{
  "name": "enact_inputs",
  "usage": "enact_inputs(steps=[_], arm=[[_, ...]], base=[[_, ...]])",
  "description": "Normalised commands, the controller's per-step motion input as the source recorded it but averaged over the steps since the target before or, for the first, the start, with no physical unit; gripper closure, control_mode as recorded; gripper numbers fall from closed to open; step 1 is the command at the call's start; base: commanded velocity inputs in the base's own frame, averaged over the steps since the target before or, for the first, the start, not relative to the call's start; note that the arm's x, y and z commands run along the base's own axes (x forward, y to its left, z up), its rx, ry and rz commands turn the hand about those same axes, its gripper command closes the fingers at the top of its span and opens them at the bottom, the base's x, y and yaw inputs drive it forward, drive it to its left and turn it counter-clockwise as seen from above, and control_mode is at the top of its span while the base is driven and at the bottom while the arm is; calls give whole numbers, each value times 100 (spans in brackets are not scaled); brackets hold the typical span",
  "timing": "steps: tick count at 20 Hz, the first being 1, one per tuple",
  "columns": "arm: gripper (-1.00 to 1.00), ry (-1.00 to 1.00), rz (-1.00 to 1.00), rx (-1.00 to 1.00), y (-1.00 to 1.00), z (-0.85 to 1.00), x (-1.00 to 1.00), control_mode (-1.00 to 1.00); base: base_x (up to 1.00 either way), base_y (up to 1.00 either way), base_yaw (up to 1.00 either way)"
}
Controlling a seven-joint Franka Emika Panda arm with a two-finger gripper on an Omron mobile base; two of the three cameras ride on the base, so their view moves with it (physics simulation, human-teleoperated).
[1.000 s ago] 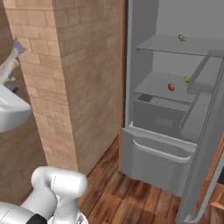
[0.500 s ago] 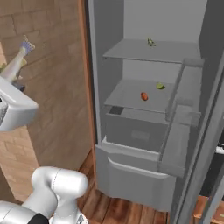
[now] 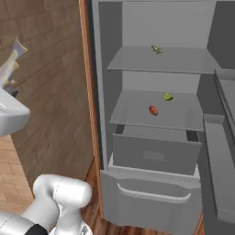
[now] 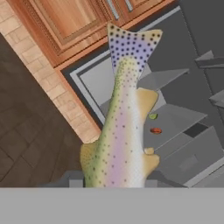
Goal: Transport the fish and sweet potato to the fridge. Place the fish on the rack containing meat and place the sweet potato on the rack containing the vegetable, ensuring meats and vegetables are on different racks.
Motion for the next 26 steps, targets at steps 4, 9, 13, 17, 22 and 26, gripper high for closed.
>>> enact_inputs(steps=[4,9,13,17,22,26], arm=[[100,0,0,0,0,0,0,100],[100,0,0,0,0,0,0,100],[100,0,0,0,0,0,0,100],[100,0,0,0,0,0,0,100],[100,0,0,0,0,0,0,100],[100,0,0,0,0,0,0,100]], base=[[27,-31,0],[33,-24,-7],[50,-17,-20],[61,-8,-23],[17,-57,-9],[80,-18,-3]])
